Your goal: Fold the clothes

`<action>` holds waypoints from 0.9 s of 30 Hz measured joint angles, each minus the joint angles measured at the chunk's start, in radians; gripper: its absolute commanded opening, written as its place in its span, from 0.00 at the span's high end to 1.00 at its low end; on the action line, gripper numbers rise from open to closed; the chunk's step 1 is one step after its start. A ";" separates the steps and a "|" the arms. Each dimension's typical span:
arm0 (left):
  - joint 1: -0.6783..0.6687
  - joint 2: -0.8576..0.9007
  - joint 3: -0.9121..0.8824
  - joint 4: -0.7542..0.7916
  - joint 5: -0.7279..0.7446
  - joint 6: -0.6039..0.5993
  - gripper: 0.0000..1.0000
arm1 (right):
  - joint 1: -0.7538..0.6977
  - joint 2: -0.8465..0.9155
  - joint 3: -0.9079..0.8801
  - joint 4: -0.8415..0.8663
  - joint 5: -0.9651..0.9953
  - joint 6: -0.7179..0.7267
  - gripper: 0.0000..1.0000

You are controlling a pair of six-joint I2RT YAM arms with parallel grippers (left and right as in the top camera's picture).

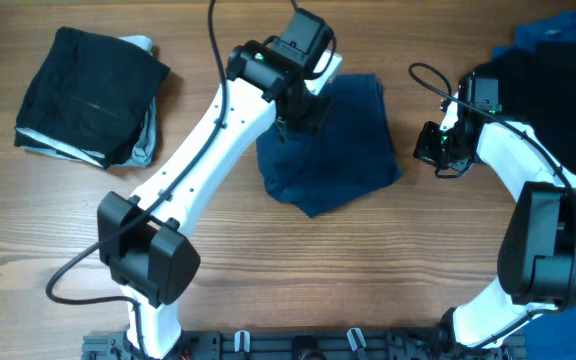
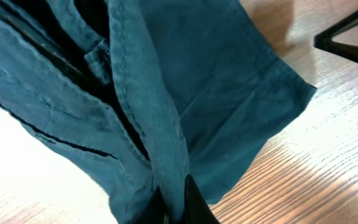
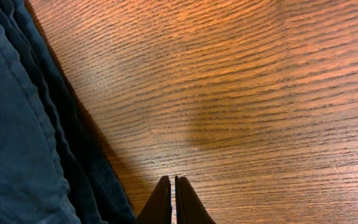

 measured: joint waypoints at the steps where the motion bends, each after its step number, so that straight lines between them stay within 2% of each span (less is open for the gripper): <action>1: -0.008 0.002 0.000 0.003 0.000 0.000 0.96 | 0.000 0.000 0.000 -0.001 0.000 0.000 0.96; 12: -0.136 0.109 0.003 0.058 0.009 0.003 0.96 | -0.035 0.000 0.000 -0.017 -0.002 0.004 0.96; 16: -0.191 0.144 0.003 0.146 0.009 0.003 0.96 | -0.035 0.000 0.000 -0.028 -0.013 0.004 0.96; 21: -0.187 0.145 0.004 0.259 0.008 -0.018 0.96 | -0.035 0.000 -0.007 -0.040 -0.075 0.004 0.96; 27: -0.180 0.145 0.004 0.288 0.008 -0.032 0.92 | -0.041 -0.029 -0.179 0.190 -0.130 0.022 0.96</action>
